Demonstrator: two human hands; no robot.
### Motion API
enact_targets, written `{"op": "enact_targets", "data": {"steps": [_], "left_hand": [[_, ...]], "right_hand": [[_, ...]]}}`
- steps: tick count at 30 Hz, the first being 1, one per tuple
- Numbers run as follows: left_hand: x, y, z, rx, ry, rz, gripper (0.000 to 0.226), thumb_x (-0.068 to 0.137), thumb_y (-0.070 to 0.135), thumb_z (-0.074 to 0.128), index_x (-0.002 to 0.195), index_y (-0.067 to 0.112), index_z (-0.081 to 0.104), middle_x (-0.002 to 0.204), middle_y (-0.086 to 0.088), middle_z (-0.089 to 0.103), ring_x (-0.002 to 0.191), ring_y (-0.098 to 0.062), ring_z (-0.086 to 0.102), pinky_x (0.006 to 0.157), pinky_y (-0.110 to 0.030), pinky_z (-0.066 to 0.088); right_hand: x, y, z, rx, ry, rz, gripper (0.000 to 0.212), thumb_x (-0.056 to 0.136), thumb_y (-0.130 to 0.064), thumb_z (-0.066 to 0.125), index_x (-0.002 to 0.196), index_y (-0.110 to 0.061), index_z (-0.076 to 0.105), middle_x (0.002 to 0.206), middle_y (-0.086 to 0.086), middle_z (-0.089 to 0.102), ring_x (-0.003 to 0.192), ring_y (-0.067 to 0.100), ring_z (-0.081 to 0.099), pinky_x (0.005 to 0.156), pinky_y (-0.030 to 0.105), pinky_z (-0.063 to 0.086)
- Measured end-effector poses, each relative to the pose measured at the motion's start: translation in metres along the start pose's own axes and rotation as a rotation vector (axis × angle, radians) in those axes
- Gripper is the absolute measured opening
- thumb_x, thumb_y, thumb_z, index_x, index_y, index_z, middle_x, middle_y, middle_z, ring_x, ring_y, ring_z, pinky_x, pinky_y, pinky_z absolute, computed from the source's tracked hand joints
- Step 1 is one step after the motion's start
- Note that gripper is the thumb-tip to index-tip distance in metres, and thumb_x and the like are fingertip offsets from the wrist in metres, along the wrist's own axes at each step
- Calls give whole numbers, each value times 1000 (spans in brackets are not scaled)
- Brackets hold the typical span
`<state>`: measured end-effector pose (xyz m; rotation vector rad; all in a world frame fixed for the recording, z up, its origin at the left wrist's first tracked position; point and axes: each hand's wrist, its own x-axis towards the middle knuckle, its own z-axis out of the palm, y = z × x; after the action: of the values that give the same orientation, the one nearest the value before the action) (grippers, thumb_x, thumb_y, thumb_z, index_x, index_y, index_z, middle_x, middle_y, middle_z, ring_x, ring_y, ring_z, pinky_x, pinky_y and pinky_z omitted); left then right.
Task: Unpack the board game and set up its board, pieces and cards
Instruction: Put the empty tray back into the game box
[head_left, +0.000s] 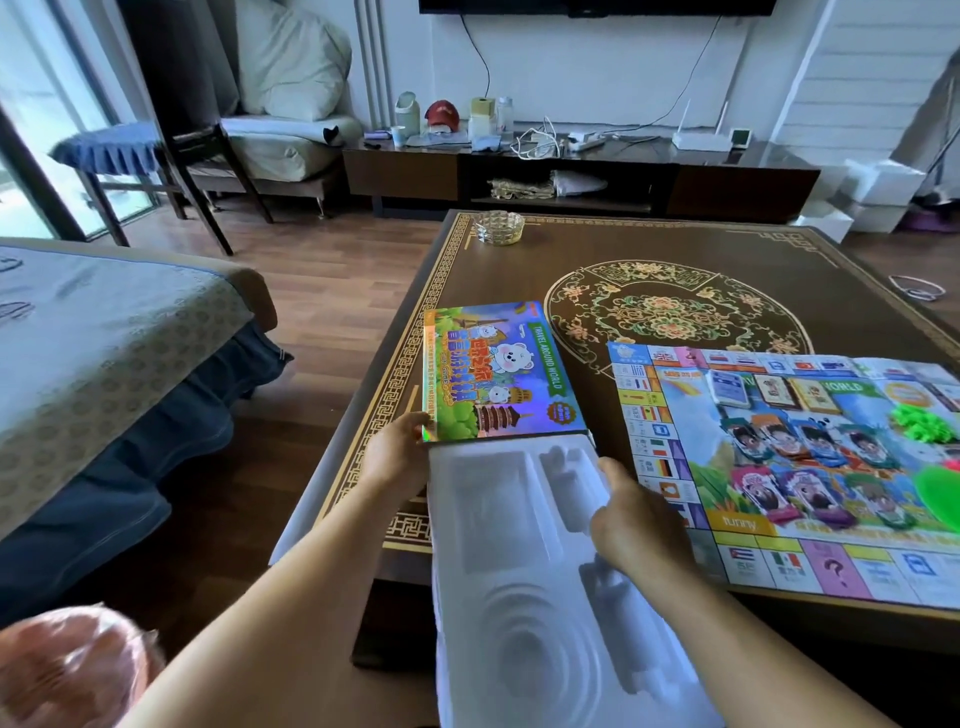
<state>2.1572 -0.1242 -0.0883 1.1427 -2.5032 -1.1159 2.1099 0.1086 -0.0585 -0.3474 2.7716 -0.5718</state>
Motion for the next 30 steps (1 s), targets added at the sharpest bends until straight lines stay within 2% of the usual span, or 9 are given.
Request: {"op": "enact_targets", "data": {"steps": [3,6,10,13,18,21,25,30], "left_hand": [[1,2,-2,23,0,13,43,88,13,59,129,24,56,123,-1,64,87,-21,65,52,-22,46],[-1,4,-1,14,7,0,42,86,10,57,126,23,57,117,-4,66,91,-23,65,64,-28,54],[-4,5,0,107,43,28,44,84,7,52,125,22,58,112,-6,67,99,-28,62,76,-34,54],[-6,7,-1,140,49,41,42,83,2,45,119,19,59,112,-12,64,101,-33,60,73,-37,54],[-4,14,0,215,57,76,21,90,17,46,107,14,58,111,-13,63,100,-34,57,69,-31,40],[0,15,4,255,45,138,13,89,20,48,99,12,52,118,-9,58,104,-31,55,71,-30,34],[9,16,-1,282,-11,150,27,89,18,53,115,14,54,132,-4,50,111,-28,54,76,-27,36],[17,16,-14,246,-57,128,30,98,15,39,121,17,59,137,-6,50,114,-27,55,84,-30,45]], "right_hand": [[-3,1,-7,-53,8,-21,55,90,-8,41,140,-30,33,128,8,57,113,31,54,81,33,43],[-1,-2,-5,-36,28,-10,57,91,-7,41,143,-28,30,129,9,56,114,31,54,80,32,42],[8,-9,5,-9,34,-14,57,89,-6,42,141,-27,31,124,9,59,111,32,55,75,33,40],[16,-11,4,-27,16,-40,59,88,-8,43,142,-28,30,125,10,58,111,32,55,76,33,40],[26,-10,-5,-114,-18,-128,61,89,-8,41,144,-31,26,127,11,58,111,33,55,79,34,42],[35,-13,-3,-100,-29,-97,64,88,-8,42,145,-32,27,130,10,56,114,32,54,82,34,43],[50,-13,-6,-85,-80,-80,66,85,-6,45,143,-34,32,132,8,56,114,31,55,81,31,43],[60,-5,-13,-43,-97,-120,54,87,-6,43,135,-31,44,122,8,60,99,30,55,73,29,41]]}}
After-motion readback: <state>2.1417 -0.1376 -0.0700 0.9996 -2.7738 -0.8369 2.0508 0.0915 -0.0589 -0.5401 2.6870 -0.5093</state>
